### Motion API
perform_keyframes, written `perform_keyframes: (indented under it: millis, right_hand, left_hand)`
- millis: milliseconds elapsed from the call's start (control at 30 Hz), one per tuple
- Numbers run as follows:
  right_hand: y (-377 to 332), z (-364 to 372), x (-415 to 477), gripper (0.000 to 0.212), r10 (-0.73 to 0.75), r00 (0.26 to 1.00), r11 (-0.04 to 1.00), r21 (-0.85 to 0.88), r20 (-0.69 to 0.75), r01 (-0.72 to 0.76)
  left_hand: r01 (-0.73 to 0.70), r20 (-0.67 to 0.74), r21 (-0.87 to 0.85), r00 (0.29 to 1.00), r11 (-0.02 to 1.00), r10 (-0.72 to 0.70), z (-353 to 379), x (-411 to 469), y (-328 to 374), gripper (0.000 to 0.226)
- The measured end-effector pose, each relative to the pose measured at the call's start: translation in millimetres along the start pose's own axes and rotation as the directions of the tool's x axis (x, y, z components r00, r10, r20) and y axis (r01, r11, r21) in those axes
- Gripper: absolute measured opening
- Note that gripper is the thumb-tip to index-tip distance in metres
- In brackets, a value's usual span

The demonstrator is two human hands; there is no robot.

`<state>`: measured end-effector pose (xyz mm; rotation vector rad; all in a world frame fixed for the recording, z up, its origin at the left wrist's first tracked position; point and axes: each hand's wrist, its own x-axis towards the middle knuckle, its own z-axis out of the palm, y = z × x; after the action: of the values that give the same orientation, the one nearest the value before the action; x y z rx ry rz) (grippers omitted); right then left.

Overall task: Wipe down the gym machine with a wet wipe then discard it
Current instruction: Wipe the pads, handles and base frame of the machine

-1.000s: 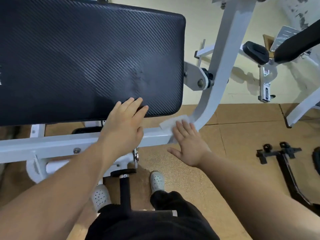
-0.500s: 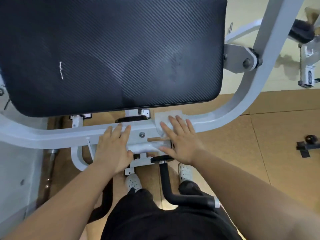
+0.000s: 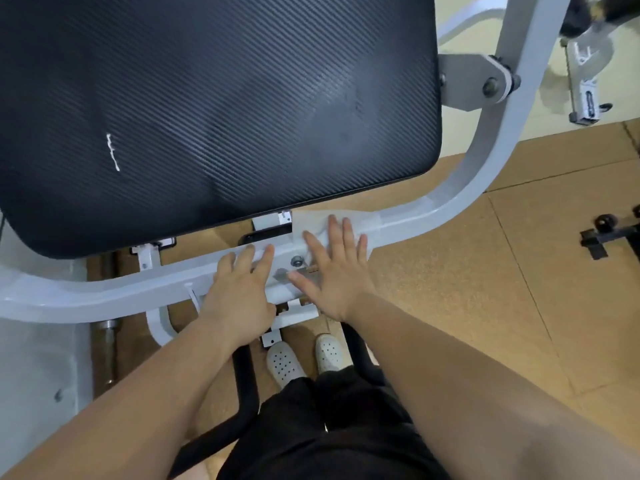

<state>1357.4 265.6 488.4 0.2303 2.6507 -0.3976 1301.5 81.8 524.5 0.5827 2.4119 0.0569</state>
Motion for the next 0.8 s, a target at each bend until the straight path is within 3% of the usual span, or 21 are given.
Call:
perform_keyframes:
  millis: [67, 200, 333, 400, 467, 533, 633, 700, 800]
  right_hand:
    - [26, -2, 2, 0.099, 0.053, 0.998, 0.997, -0.046, -0.045, -0.055]
    - [96, -19, 6, 0.100, 0.323, 0.930, 0.943, 0.140, -0.177, -0.301]
    - [90, -22, 15, 0.104, 0.398, 0.900, 0.914, 0.164, -0.179, -0.372]
    - [59, -13, 14, 0.105, 0.277, 0.949, 0.954, 0.160, -0.150, -0.253]
    - [29, 3, 7, 0.105, 0.038, 0.995, 0.995, 0.091, -0.094, -0.029]
    - [14, 14, -1, 0.101, -0.153, 0.988, 0.988, 0.006, -0.020, 0.153]
    - [29, 12, -2, 0.091, -0.236, 0.972, 0.969, -0.080, -0.011, 0.234]
    - [55, 5, -2, 0.089, -0.155, 0.987, 0.981, -0.126, -0.045, 0.148]
    - [95, -5, -2, 0.099, 0.148, 0.982, 0.989, 0.007, -0.121, -0.148]
  left_hand:
    - [0.009, -0.009, -0.008, 1.000, 1.000, -0.009, 1, 1, -1, 0.096]
    - [0.020, 0.016, -0.024, 1.000, 0.999, -0.020, -2, 2, -1, 0.095]
    - [0.056, -0.001, -0.041, 0.998, 0.998, -0.057, 2, 3, 1, 0.093]
    - [0.078, 0.005, -0.052, 0.997, 0.996, -0.077, 5, 1, 4, 0.096]
    - [0.083, 0.012, -0.077, 0.997, 0.994, -0.082, 6, 0, 3, 0.100]
    - [0.071, 0.020, -0.100, 0.997, 0.992, -0.069, 5, 1, -1, 0.100]
    - [0.053, 0.042, -0.118, 0.998, 0.992, -0.048, 1, 4, -9, 0.098]
    - [0.047, 0.055, -0.145, 0.998, 0.988, -0.040, 0, 5, -13, 0.097]
    - [0.037, 0.063, -0.168, 0.998, 0.985, -0.027, -1, 6, -15, 0.096]
